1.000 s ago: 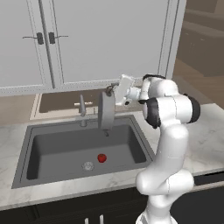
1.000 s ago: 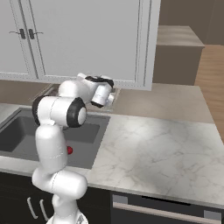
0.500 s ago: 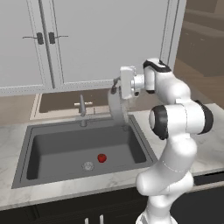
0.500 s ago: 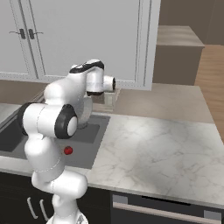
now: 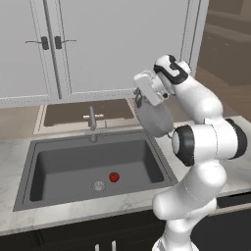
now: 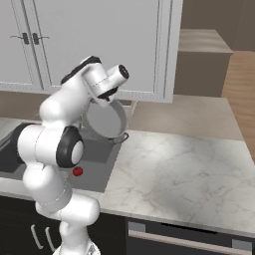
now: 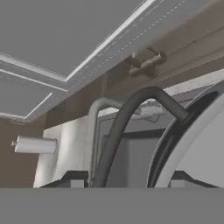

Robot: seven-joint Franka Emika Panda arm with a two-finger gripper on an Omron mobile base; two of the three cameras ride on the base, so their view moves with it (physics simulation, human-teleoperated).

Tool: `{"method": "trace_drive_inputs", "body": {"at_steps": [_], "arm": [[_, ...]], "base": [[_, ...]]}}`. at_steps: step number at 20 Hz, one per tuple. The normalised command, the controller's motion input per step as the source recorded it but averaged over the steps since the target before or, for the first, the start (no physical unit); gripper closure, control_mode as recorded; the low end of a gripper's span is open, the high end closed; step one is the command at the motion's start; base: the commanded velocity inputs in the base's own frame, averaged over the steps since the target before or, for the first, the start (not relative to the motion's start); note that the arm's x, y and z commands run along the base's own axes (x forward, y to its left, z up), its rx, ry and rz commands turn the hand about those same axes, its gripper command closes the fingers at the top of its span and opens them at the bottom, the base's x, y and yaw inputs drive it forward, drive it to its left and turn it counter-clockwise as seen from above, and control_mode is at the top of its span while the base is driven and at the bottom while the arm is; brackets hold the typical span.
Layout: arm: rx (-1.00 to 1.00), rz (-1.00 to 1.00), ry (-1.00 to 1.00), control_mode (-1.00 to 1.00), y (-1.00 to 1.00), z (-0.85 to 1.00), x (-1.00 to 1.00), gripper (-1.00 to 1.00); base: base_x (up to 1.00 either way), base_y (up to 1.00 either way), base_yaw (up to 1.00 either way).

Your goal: Dump the tomato from the pot into the sink. Then turn on the water and wash the tomato. Then turn off the water and put the tomato back in the pot.

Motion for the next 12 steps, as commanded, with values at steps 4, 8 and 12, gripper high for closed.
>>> {"method": "trace_drive_inputs", "body": {"at_steps": [4, 8, 12], "arm": [[-0.45, -0.05, 0.06, -1.0, -0.37, -0.07, -0.09, 1.0], [-0.36, -0.03, 0.1, -1.0, -0.38, -0.21, -0.08, 1.0], [-0.23, 0.0, 0.07, -1.0, -0.41, -0.34, -0.12, 1.0]], "base": [[0.0, 0.0, 0.0], [0.0, 0.0, 0.0], [0.0, 0.0, 0.0]]}}
